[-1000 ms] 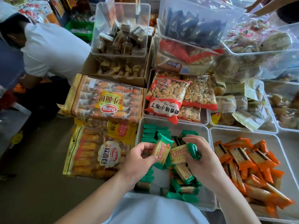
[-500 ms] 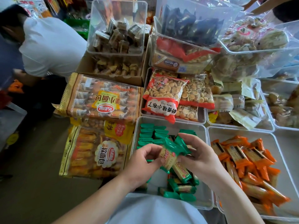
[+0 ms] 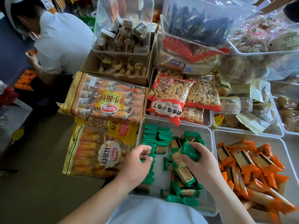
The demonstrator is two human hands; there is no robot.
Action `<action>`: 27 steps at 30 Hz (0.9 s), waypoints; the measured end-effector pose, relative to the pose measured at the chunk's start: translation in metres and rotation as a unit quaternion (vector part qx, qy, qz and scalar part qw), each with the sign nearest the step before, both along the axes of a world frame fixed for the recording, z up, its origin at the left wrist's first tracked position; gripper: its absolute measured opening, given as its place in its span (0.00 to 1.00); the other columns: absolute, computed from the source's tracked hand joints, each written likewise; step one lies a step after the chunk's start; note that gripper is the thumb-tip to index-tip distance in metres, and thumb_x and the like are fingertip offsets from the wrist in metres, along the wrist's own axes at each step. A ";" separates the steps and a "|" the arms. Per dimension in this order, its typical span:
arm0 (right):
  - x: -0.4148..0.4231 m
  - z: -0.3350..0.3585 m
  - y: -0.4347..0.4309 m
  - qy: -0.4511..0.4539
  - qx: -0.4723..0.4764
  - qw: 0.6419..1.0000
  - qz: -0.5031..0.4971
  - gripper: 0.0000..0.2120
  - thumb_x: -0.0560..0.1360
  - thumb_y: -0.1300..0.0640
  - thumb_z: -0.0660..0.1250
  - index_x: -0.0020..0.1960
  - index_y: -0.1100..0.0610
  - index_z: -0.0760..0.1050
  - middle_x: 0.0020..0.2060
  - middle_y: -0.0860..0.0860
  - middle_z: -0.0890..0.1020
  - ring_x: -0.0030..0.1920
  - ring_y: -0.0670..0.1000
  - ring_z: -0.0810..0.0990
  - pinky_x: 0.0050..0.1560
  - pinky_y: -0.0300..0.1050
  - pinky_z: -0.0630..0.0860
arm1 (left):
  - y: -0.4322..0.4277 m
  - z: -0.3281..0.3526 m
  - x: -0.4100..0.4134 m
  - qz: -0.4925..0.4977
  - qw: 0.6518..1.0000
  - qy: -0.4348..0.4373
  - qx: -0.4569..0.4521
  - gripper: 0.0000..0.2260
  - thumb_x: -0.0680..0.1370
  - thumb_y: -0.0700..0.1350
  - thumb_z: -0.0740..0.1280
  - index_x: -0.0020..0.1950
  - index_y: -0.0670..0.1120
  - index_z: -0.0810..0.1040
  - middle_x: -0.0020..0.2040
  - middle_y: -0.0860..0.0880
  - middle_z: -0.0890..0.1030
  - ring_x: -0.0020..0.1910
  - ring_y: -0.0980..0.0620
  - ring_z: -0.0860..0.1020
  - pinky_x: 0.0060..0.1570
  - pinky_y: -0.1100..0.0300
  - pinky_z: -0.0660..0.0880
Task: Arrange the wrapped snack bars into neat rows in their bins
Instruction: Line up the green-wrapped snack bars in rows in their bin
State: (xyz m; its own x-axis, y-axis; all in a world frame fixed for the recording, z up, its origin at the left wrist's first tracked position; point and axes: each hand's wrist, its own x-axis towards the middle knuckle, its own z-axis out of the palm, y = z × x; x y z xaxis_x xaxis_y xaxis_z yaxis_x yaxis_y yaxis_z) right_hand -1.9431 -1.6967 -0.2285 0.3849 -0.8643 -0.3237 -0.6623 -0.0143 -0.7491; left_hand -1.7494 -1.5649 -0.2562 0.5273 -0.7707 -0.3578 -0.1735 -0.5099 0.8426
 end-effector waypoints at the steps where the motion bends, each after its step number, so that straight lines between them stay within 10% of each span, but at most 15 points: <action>1: 0.000 -0.003 -0.002 0.006 0.001 1.000 0.012 0.22 0.75 0.54 0.77 0.66 0.48 0.75 0.56 0.46 0.80 0.45 0.36 0.80 0.34 0.27 0.75 | 0.002 -0.001 0.002 0.004 1.000 0.002 0.002 0.13 0.81 0.41 0.71 0.64 0.53 0.80 0.56 0.60 0.81 0.56 0.64 0.79 0.55 0.70 0.77; 11: 0.048 -0.071 0.000 0.053 0.010 0.988 0.147 0.23 0.75 0.55 0.77 0.68 0.47 0.76 0.60 0.45 0.75 0.59 0.47 0.76 0.67 0.43 0.74 | 0.003 0.001 0.008 0.003 1.000 0.027 0.014 0.13 0.82 0.43 0.68 0.65 0.57 0.78 0.58 0.61 0.80 0.56 0.67 0.79 0.51 0.75 0.75; 19: 0.062 -0.091 0.006 0.031 -0.007 0.999 0.039 0.36 0.69 0.57 0.82 0.71 0.54 0.67 0.61 0.46 0.66 0.59 0.45 0.70 0.61 0.36 0.69 | -0.003 -0.002 0.011 -0.078 0.992 -0.087 0.056 0.15 0.81 0.46 0.69 0.68 0.53 0.78 0.54 0.59 0.78 0.49 0.60 0.79 0.50 0.68 0.77; 27: 0.048 -0.091 0.002 0.066 0.019 0.997 0.027 0.29 0.72 0.60 0.79 0.70 0.53 0.73 0.56 0.48 0.83 0.56 0.50 0.82 0.53 0.41 0.76 | -0.009 -0.008 0.005 -0.117 0.984 -0.113 0.068 0.13 0.81 0.47 0.69 0.66 0.51 0.79 0.51 0.57 0.78 0.46 0.58 0.78 0.51 0.61 0.79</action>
State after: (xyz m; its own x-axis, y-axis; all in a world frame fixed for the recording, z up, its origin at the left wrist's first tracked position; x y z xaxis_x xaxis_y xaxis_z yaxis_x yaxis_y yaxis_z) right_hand -1.8952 -1.6948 -0.3195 0.3824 -0.8296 -0.4069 -0.7545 -0.0261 -0.6558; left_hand -1.7440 -1.5735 -0.2638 0.4195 -0.8329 -0.3609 -0.4737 -0.5401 0.6956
